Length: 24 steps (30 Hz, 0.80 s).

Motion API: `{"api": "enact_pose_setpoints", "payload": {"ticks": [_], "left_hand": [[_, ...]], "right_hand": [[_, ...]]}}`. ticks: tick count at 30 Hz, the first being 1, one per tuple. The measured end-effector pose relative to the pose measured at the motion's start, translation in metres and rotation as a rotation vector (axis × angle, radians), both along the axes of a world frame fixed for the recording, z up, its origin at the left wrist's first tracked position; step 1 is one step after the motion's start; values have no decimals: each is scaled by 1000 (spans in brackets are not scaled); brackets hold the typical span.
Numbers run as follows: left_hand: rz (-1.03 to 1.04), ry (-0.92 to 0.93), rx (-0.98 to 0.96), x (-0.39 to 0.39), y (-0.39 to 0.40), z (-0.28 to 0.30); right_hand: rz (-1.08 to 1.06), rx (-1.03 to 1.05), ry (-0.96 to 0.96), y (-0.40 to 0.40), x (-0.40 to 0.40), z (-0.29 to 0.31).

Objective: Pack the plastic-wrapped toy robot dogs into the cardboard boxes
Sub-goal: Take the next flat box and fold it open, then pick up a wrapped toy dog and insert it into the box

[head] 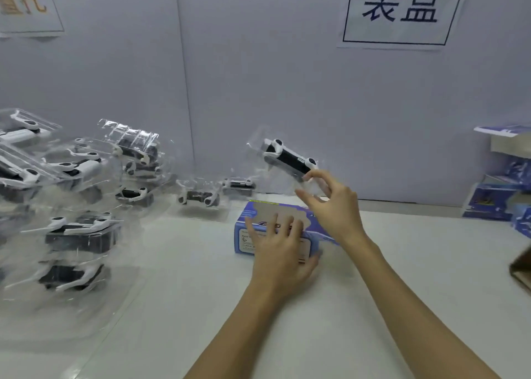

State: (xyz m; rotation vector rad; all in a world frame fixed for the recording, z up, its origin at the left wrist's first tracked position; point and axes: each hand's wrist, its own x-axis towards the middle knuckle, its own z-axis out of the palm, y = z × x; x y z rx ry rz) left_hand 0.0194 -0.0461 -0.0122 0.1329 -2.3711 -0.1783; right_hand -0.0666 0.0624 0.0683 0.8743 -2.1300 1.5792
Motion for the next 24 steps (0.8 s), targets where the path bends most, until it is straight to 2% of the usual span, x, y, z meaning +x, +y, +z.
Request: {"api": "enact_pose_setpoints", "payload": {"ticks": [6, 10, 14, 20, 24], "left_hand": [[66, -54, 40, -12, 4, 1], [-11, -97, 133, -12, -19, -3], [-28, 35, 297, -7, -26, 5], [-68, 323, 758, -16, -26, 20], [-83, 389, 915, -22, -32, 26]], "right_hand": [[-174, -162, -124, 64, -23, -39], [-242, -198, -246, 83, -38, -61], [-212, -169, -328, 100, -48, -68], [-75, -226, -429, 110, -39, -67], [-34, -208, -439, 116, -36, -66]]}}
